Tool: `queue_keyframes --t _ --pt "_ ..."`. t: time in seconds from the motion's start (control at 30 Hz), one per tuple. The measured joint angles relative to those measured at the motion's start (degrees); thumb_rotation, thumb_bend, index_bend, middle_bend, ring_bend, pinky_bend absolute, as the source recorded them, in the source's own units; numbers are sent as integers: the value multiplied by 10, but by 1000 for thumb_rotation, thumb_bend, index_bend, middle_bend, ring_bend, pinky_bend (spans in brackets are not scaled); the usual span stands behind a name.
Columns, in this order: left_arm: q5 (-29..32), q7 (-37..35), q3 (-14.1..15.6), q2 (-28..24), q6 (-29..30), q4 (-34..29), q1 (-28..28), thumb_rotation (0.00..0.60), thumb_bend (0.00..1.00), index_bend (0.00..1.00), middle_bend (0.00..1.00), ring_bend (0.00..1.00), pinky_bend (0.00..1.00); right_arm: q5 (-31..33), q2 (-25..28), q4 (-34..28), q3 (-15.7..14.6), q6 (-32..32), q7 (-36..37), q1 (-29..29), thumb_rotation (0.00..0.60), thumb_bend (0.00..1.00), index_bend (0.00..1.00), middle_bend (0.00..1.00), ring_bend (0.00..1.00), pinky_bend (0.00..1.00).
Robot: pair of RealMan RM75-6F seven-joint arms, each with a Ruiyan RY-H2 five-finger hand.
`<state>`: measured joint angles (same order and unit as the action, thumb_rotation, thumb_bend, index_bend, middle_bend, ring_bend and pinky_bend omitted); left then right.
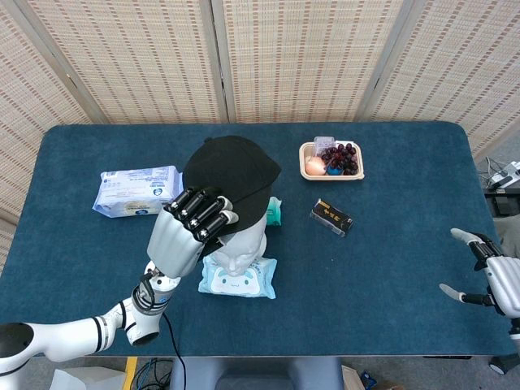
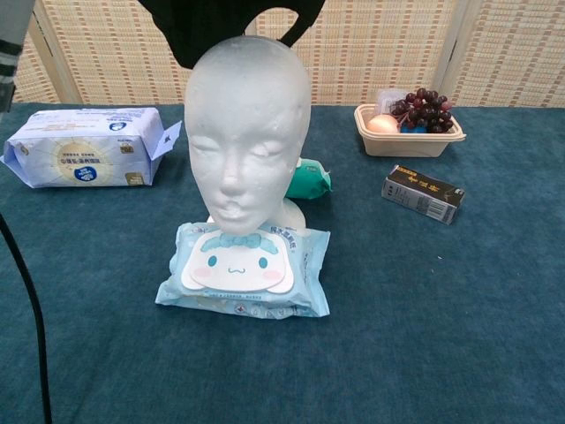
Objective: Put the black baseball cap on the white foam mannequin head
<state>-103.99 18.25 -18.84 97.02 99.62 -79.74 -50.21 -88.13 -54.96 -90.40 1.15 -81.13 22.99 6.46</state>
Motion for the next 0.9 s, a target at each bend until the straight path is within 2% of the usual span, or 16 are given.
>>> queue_keyframes --t 0.67,0.9 --pt "-69 6 46 24 -22 -3 0 600 291 858 571 411 506 7 0 2 4 11 1 2 600 0 163 221 142 483" --pt "-71 -2 54 31 -40 5 -1 600 290 768 554 395 506 8 1 3 5 13 4 2 600 0 162 221 142 483"
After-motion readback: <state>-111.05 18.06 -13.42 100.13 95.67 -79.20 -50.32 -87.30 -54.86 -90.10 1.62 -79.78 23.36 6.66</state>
